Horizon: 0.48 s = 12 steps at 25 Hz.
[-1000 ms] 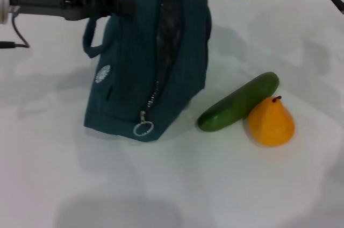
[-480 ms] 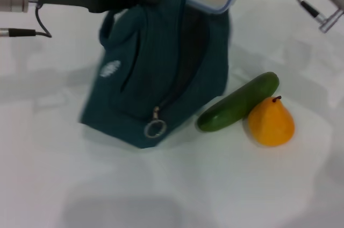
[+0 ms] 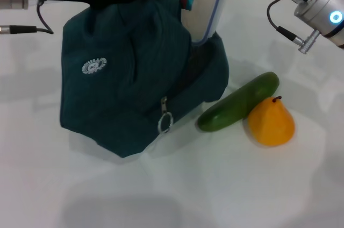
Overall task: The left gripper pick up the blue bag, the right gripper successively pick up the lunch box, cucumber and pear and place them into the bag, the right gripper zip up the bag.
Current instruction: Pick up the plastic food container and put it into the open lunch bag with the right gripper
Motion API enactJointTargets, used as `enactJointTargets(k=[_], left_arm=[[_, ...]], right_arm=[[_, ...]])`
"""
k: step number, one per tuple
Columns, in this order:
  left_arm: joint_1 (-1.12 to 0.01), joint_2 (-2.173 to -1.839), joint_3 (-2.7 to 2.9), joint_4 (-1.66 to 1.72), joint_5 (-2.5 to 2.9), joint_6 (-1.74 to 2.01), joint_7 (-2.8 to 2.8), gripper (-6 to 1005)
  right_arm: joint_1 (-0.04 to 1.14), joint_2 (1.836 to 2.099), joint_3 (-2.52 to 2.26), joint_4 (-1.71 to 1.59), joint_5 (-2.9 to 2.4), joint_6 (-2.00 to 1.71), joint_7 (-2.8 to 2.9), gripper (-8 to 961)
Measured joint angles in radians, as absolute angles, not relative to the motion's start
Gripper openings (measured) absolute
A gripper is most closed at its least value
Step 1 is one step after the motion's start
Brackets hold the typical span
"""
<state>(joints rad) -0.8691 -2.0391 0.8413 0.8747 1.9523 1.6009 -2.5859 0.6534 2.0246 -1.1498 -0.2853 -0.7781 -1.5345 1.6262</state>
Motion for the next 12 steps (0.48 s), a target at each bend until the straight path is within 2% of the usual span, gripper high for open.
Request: enactJointTargets(k=[12], left_arm=[[-0.860, -2.035, 0.840, 0.821, 1.838, 1.591, -2.564, 54]], right_arm=[[0.623, 2.027, -1.166, -0.258, -0.717, -1.556, 1.619, 182]])
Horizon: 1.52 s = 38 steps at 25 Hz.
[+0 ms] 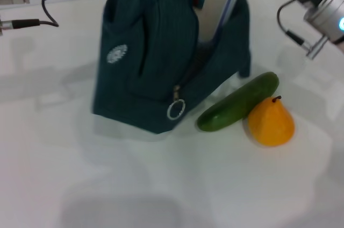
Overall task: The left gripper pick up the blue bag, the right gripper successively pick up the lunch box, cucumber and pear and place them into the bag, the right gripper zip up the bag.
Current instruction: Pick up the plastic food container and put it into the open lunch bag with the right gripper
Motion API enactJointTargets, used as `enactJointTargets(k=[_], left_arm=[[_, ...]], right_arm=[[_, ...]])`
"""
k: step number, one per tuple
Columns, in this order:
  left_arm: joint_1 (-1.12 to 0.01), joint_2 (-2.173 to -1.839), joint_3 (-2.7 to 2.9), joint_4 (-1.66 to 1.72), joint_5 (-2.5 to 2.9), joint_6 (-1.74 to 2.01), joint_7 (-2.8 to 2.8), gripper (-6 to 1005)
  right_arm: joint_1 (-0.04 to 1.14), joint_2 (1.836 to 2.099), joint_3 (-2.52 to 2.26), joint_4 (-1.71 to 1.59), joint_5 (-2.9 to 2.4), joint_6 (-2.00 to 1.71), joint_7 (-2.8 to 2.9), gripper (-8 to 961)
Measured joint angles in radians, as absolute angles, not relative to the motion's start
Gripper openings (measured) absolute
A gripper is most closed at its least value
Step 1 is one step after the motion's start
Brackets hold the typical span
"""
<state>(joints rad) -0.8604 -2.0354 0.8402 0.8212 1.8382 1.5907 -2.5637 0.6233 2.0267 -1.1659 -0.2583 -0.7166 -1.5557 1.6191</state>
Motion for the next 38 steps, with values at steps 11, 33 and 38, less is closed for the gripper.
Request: enactJointTargets(k=[11, 33, 38], left_arm=[[-0.858, -2.034, 0.840, 0.775, 1.784, 1.597, -2.559, 54], [-0.856, -2.039, 0.843, 0.747, 1.759, 1.603, -2.524, 54], [-0.856, -2.039, 0.841, 0.747, 1.759, 1.610, -2.522, 54]], right_arm=[[0.616, 2.026, -1.226, -0.229, -0.714, -1.551, 1.611, 193], [0.638, 2.007, -1.404, -0.283, -0.776, -1.503, 1.656, 213], [0.628, 1.996, -1.399, -0.297, -0.799, -1.503, 1.657, 218]])
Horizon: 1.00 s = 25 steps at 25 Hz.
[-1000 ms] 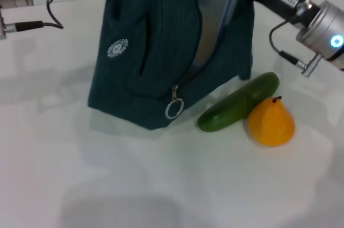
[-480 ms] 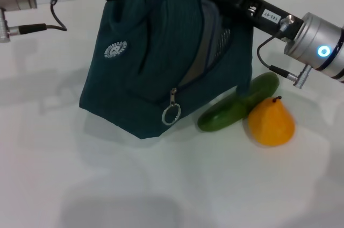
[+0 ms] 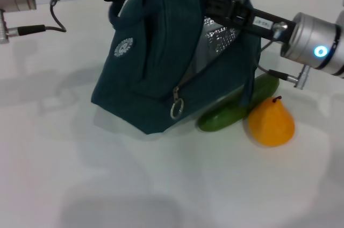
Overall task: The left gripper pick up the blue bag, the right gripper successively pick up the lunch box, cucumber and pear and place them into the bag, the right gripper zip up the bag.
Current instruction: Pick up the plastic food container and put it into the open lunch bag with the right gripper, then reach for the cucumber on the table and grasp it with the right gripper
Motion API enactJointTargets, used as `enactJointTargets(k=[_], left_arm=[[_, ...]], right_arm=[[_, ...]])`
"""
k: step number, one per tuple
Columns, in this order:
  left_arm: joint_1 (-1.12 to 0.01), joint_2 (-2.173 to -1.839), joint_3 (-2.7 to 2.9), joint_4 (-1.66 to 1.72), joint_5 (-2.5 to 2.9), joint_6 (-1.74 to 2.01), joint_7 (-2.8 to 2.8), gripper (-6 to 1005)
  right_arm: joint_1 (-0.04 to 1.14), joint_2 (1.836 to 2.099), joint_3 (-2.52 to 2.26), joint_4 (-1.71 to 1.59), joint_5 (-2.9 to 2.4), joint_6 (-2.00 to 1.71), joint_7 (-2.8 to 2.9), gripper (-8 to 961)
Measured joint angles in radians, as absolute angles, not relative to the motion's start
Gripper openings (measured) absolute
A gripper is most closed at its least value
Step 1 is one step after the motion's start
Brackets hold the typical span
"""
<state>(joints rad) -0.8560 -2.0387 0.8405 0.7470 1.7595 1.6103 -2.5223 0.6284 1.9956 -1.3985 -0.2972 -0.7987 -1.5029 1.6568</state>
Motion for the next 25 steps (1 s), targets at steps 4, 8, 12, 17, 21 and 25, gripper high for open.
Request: enactJointTargets(k=[4, 8, 12, 17, 21, 25], left_arm=[[-0.855, -2.037, 0.841, 0.747, 1.760, 1.611, -2.519, 54], [-0.854, -2.032, 0.837, 0.747, 1.759, 1.609, -2.510, 54], [-0.853, -2.032, 0.799, 0.747, 1.759, 1.601, -2.492, 54], [-0.851, -2.035, 0.790, 0.728, 1.761, 1.559, -2.446, 54], [-0.853, -2.034, 0.791, 0.686, 1.762, 1.525, -2.399, 54], [-0.850, -2.042, 0.783, 0.669, 1.744, 1.507, -2.377, 54]], right_arm=[[0.603, 1.977, -1.395, -0.297, -0.799, -1.512, 1.659, 295], [0.569, 1.954, -1.394, -0.297, -0.797, -1.546, 1.660, 445], [0.524, 1.925, -1.370, -0.298, -0.791, -1.641, 1.646, 478], [0.471, 1.905, -1.279, -0.298, -0.795, -1.766, 1.571, 520], [0.449, 1.880, -1.261, -0.299, -0.793, -1.835, 1.519, 533], [0.444, 1.834, -1.259, -0.299, -0.800, -1.869, 1.464, 534]])
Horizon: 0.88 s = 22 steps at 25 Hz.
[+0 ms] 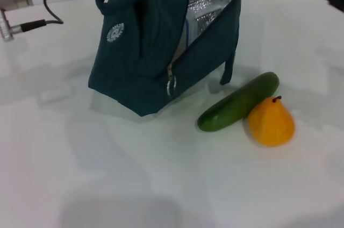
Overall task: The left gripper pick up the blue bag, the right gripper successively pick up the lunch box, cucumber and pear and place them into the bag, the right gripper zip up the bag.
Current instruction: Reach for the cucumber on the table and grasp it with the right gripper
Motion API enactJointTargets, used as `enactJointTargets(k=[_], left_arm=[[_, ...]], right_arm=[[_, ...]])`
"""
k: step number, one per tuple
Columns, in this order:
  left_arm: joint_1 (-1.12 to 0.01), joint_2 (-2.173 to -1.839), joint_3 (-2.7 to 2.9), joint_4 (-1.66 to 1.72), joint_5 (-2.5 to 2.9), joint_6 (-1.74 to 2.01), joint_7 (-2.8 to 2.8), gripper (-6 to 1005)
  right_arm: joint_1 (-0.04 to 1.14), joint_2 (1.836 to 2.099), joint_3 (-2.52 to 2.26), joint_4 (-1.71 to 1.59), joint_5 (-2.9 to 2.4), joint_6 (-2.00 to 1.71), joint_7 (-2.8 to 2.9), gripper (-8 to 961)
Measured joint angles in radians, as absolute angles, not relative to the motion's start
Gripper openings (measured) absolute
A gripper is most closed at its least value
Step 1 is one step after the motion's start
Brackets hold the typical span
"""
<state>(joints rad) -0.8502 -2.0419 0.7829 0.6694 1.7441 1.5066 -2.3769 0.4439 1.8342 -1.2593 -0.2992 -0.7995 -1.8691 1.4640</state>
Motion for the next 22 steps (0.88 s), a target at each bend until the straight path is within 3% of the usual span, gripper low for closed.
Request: enactJointTargets(k=[12, 17, 22], left_arm=[[-0.848, -2.061, 0.778, 0.616, 1.684, 1.448, -2.337, 54], [-0.845, -2.079, 0.778, 0.608, 1.682, 1.429, -2.324, 54], [-0.843, -2.085, 0.780, 0.602, 1.682, 1.416, -2.324, 54]], right_arm=[[0.530, 1.594, -1.183, -0.376, -1.224, -1.875, 1.458, 535], [0.626, 1.557, -1.066, -0.402, -1.559, -1.795, 1.539, 536], [0.706, 1.558, -1.026, -0.522, -1.824, -1.713, 1.631, 537]])
